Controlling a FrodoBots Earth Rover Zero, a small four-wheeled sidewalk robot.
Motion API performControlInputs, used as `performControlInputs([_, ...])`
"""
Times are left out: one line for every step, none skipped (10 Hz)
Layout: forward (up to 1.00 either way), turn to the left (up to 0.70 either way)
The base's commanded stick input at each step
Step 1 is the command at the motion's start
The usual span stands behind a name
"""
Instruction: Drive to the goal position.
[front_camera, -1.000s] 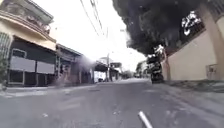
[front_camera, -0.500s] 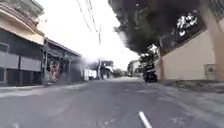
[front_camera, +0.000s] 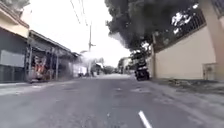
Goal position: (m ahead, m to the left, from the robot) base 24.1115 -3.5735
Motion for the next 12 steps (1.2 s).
performControlInputs([0.85, -0.30])
performControlInputs([0.85, 0.00])
performControlInputs([0.85, 0.00])
performControlInputs([0.85, 0.00])
performControlInputs([0.85, 0.00])
performControlInputs([0.85, 0.00])
performControlInputs([0.85, 0.00])
performControlInputs([0.85, 0.00])
performControlInputs([0.85, 0.00])
performControlInputs([0.85, 0.00])
performControlInputs([0.85, 0.00])
performControlInputs([0.85, 0.00])
